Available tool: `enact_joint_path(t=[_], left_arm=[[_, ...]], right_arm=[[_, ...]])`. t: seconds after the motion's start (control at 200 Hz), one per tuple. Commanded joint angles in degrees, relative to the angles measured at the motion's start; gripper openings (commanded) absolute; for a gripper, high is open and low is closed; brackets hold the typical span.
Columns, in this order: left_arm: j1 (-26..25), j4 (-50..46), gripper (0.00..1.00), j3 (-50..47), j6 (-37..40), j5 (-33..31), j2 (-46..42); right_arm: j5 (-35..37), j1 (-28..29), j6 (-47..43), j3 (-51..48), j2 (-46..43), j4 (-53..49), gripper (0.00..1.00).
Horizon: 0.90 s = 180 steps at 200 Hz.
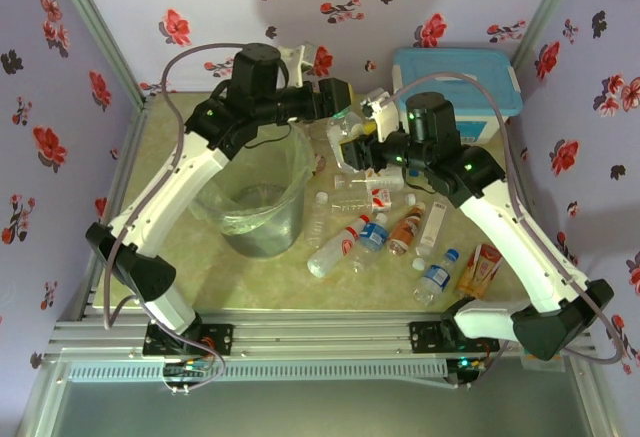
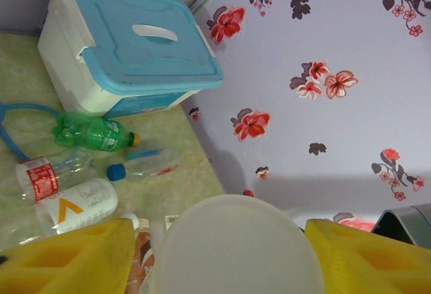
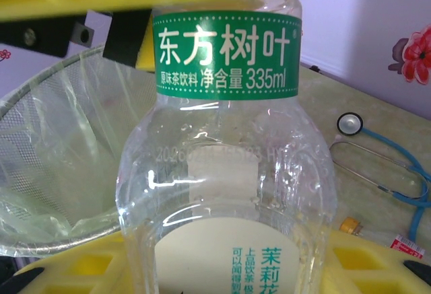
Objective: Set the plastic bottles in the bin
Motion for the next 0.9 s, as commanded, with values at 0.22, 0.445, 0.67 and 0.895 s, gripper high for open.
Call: enact_joint_path(t=[0.22,0.445,0.67,0.895], left_arm=[[-0.63,3.47,0.37,-1.56,-1.27,0.79,1.13],[-0.07,3.25,0.27,-0.54,-0.99,0.78,1.43],[5.46,0.99,0.23,0.41,0.77,0.23,-1.61],[12.78,-13.14,0.22,5.80,10.33,-4.61,-5.27]], right_arm=[[0.24,0.43,-0.80,0.71,1.17,3.80,0.41],[0.66,0.43,0.63,0.54,1.12,4.46,0.48],[6.22,0.18,2.19,2.53,-0.57,1.19,0.99],[11.89,-7.00,8.87,1.19,-5.50,-3.15,0.99]])
